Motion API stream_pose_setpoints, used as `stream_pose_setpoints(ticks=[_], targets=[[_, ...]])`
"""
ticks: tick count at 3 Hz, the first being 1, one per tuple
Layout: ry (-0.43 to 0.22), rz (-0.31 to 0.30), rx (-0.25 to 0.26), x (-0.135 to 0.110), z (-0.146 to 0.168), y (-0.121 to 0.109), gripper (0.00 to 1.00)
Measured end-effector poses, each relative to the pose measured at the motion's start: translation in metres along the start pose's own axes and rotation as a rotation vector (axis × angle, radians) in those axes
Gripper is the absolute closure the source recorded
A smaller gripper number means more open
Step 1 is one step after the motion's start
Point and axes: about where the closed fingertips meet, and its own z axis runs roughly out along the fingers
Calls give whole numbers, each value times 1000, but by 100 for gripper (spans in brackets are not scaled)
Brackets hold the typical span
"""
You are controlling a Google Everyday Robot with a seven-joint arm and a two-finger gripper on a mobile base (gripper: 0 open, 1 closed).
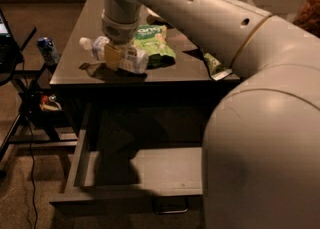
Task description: Pick blue plastic bottle from top drawer and place on counter
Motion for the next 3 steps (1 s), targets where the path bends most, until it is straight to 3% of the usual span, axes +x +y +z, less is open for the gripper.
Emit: stream_pose_setpoints(ticks=[2,3], targets=[[25,5,-28,-51,19,-16,100],[11,5,-24,-58,17,-19,82]])
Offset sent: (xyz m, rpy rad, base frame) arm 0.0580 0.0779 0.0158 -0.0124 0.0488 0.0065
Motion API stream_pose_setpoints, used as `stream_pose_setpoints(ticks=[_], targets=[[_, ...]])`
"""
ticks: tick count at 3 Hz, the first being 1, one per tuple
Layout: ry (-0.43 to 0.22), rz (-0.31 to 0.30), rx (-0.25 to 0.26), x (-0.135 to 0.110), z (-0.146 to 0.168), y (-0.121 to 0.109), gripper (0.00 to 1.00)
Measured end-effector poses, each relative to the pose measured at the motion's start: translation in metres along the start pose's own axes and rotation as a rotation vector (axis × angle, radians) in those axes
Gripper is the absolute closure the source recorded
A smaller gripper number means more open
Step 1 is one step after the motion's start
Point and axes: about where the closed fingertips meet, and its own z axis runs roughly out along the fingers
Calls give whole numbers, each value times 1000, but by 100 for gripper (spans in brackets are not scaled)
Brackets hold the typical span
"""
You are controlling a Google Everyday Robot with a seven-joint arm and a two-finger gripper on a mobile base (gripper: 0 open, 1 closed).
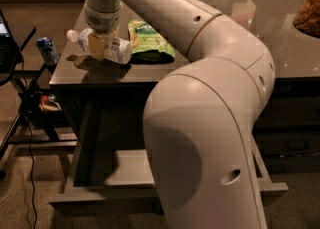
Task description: Pick blue plastic bottle from top drawer and place on counter
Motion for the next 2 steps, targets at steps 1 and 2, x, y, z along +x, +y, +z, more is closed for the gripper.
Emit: stream_pose_setpoints(ticks=[1,2], targets=[[0,0,0,0,0,0,59],[0,0,0,0,0,0,36]])
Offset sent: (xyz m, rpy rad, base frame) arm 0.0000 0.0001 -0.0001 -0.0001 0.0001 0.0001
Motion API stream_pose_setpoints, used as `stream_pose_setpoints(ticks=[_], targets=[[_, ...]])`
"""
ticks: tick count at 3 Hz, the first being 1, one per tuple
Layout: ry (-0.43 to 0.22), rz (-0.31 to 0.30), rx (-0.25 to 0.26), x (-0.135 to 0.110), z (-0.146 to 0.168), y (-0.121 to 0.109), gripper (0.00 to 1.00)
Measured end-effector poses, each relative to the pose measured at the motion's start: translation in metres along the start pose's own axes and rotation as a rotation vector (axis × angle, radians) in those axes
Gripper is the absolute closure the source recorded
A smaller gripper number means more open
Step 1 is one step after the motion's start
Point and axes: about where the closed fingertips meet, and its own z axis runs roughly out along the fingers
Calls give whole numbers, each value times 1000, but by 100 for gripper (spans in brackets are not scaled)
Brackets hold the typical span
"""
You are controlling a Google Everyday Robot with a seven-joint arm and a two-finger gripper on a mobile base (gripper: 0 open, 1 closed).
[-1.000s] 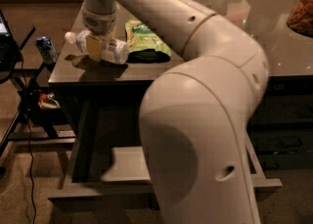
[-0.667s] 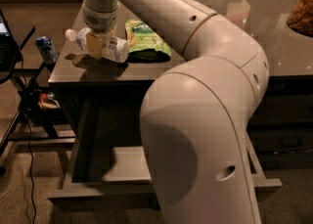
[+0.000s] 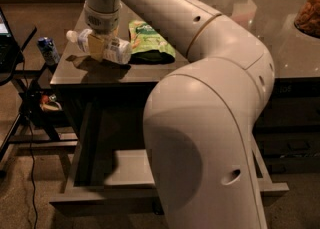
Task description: Pick blue plastic bottle from top drawer and place on counter
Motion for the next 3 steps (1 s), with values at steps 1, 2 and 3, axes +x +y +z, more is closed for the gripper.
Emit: stream_pose_setpoints(ticks=[1,2,3], targets=[[0,0,0,0,0,0,12],[0,0,0,0,0,0,0],[0,0,0,0,0,0,0]])
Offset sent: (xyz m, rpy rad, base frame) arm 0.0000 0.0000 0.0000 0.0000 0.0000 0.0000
